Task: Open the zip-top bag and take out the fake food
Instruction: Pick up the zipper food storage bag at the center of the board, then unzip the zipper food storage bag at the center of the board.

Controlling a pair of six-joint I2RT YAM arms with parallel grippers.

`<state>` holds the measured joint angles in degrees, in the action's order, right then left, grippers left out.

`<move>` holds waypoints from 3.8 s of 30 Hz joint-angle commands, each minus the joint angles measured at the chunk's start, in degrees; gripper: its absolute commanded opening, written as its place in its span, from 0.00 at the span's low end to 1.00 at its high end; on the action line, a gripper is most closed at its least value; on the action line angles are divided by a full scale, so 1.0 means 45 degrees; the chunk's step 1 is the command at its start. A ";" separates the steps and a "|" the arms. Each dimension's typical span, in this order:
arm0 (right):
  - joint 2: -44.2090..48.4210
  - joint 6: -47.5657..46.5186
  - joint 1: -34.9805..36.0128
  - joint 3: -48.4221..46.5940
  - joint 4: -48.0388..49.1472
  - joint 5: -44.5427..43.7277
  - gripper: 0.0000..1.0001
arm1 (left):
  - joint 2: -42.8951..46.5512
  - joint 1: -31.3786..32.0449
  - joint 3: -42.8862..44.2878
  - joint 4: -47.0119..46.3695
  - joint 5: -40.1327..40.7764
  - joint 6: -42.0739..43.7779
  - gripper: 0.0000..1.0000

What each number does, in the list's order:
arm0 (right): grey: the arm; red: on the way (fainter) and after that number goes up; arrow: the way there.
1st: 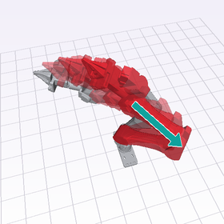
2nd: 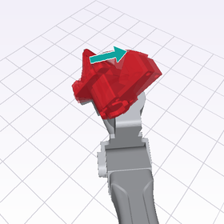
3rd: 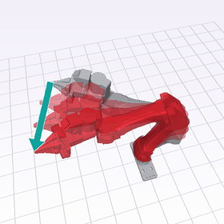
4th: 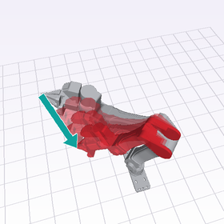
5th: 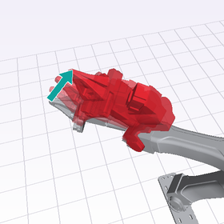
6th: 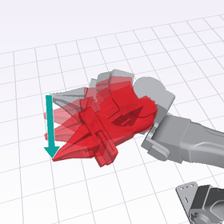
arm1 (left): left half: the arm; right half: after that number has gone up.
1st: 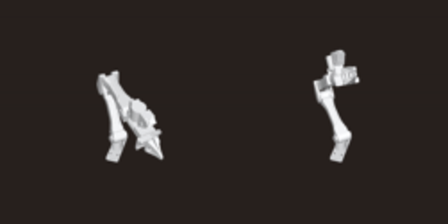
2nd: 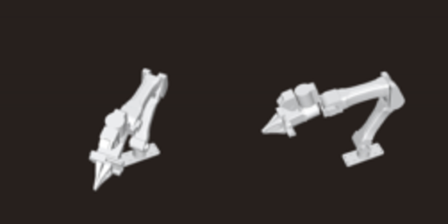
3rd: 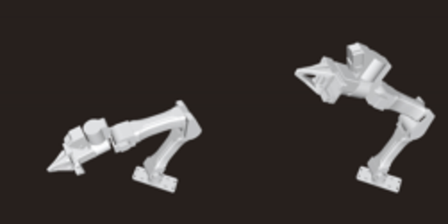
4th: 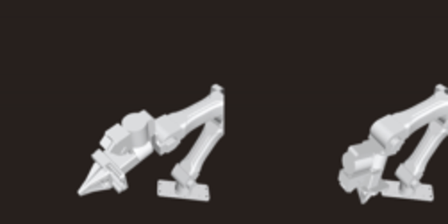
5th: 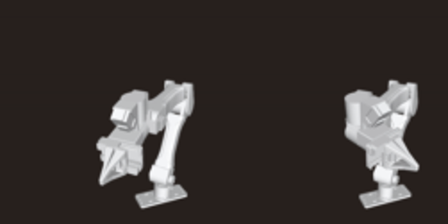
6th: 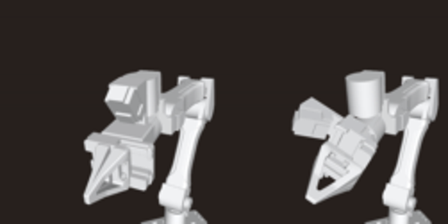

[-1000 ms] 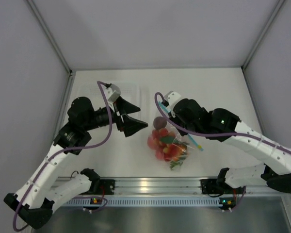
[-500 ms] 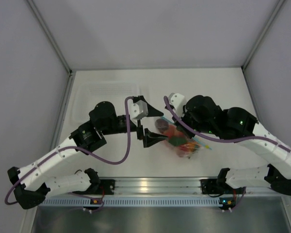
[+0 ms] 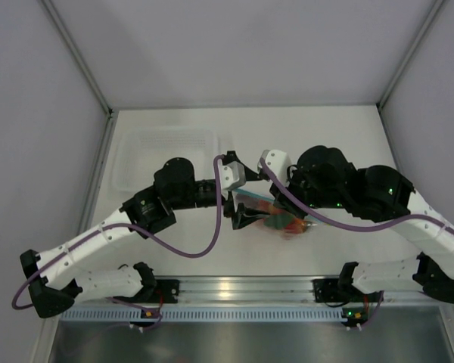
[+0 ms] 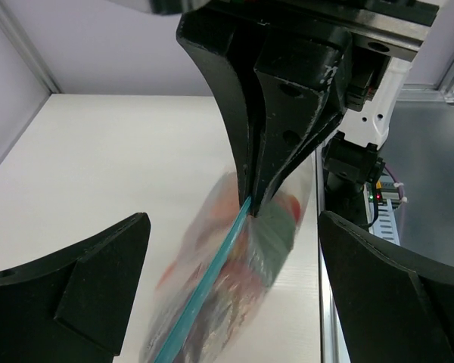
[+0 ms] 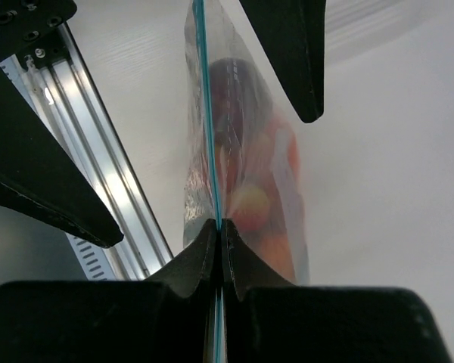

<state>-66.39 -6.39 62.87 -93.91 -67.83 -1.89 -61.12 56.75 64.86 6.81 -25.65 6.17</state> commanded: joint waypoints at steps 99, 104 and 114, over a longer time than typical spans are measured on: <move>1.0167 0.0132 0.0286 0.8351 0.9686 0.0832 0.00 | 0.1980 0.0240 0.1663 0.1495 0.1380 -0.0063 0.00; 0.8079 -0.0063 0.0287 0.6926 0.8396 0.0596 0.00 | 0.2118 0.0259 0.0822 0.1495 0.3080 -0.0044 0.00; 0.5049 -0.1195 0.0306 0.5088 0.6267 0.0498 0.00 | 0.3092 0.0221 -0.1794 -0.0320 0.3239 -0.1176 0.25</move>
<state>-40.38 -9.47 63.26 -67.68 -36.16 1.28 -50.50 57.78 59.09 14.26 -11.51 3.16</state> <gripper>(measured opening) 0.006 0.201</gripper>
